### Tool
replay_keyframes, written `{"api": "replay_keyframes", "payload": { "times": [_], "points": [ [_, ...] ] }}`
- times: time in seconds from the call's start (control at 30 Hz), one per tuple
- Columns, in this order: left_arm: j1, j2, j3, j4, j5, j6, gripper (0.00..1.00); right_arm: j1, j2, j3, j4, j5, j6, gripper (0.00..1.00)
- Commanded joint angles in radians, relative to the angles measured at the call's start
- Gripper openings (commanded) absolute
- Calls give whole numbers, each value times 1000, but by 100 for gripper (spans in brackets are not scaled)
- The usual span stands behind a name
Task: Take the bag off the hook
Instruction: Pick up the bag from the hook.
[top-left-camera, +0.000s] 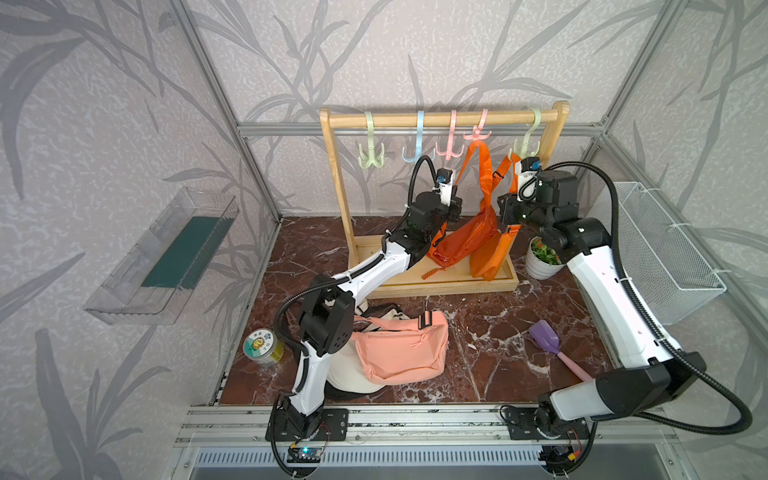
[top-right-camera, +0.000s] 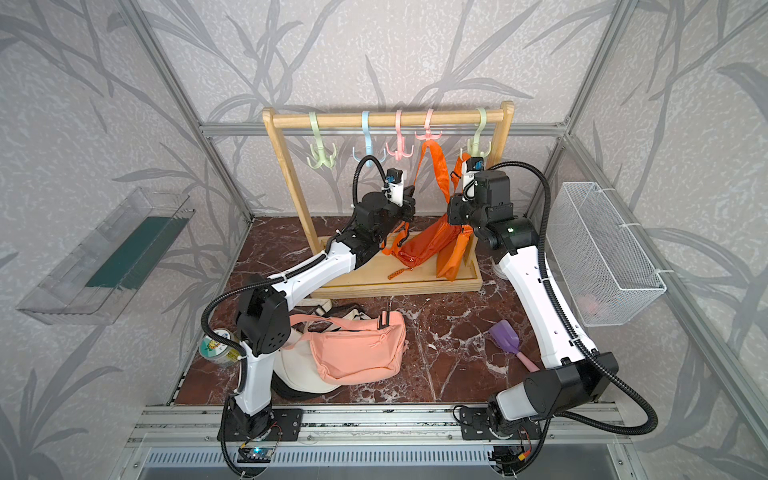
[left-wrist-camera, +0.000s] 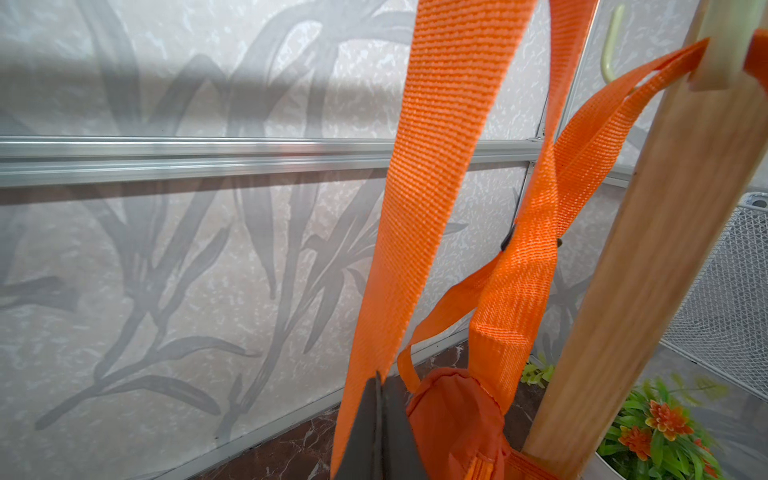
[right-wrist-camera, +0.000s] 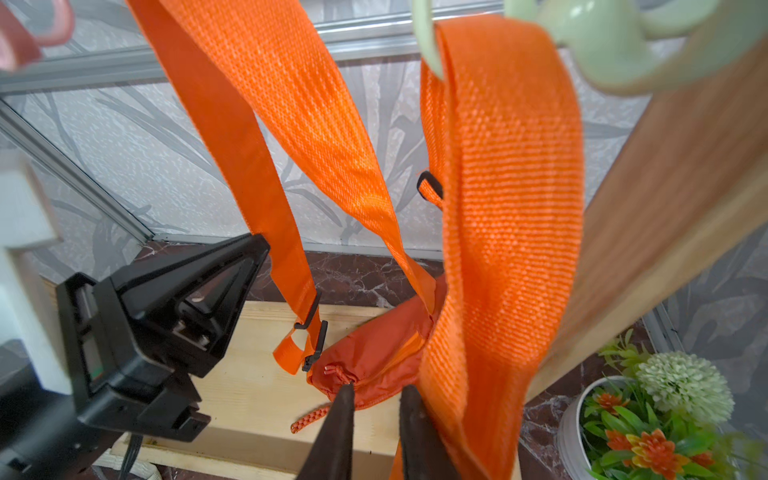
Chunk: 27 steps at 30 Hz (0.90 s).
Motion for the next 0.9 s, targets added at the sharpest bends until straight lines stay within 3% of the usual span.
{"api": "replay_keyframes", "payload": {
  "times": [0.0, 0.2, 0.33, 0.67, 0.87],
  "points": [
    [-5, -60, -15, -15, -28, 27, 0, -3, -20, -14, 71, -43, 6, 22],
    [-5, -93, -40, -16, -38, 22, 0, -2, 29, 40, 97, -92, 0, 24],
    [-5, -104, -46, -22, -37, 12, 0, -2, 78, 87, 138, -118, -22, 31],
    [-4, -122, -69, -25, -34, 14, 0, -2, 166, 115, 230, -27, -95, 52],
    [-2, -122, -62, -29, -23, 17, 0, -2, 209, 123, 265, -1, -116, 58]
  ]
}}
